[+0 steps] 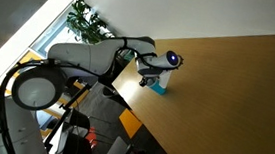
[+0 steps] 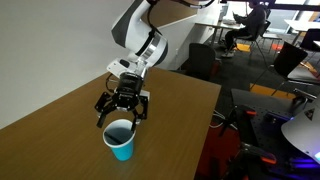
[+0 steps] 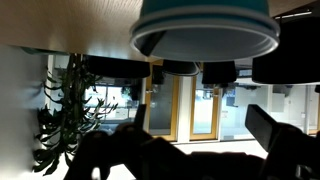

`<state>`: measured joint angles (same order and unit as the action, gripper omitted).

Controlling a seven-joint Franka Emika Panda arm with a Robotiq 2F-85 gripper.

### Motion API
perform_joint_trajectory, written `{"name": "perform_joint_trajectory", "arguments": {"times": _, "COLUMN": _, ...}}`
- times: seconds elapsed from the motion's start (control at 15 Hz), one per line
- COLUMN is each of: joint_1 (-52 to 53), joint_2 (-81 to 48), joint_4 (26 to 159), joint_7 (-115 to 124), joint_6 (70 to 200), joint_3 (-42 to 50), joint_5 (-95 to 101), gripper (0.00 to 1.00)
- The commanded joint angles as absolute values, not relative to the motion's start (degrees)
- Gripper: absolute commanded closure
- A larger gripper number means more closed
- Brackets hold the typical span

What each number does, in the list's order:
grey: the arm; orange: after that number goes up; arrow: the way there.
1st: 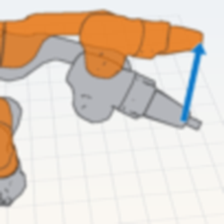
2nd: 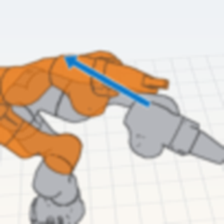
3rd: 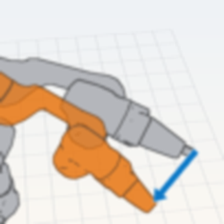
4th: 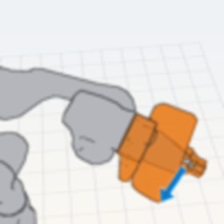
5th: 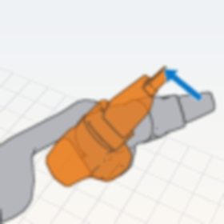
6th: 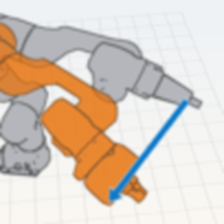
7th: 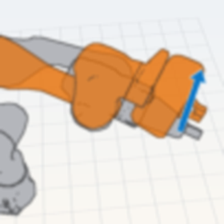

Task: Put the pen in the cup

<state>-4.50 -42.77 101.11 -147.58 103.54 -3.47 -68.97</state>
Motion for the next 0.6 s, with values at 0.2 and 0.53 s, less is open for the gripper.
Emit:
{"name": "perform_joint_trajectory", "arguments": {"times": 0.2, "joint_1": -3.8, "joint_2": -28.1, "joint_4": 114.2, "joint_7": -149.3, "joint_6": 104.5, "joint_3": -2.4, "joint_5": -70.0, "gripper": 0.00}}
{"name": "perform_joint_trajectory", "arguments": {"times": 0.53, "joint_1": -3.6, "joint_2": -26.9, "joint_4": 114.0, "joint_7": -148.4, "joint_6": 103.1, "joint_3": -2.0, "joint_5": -69.2, "gripper": 0.00}}
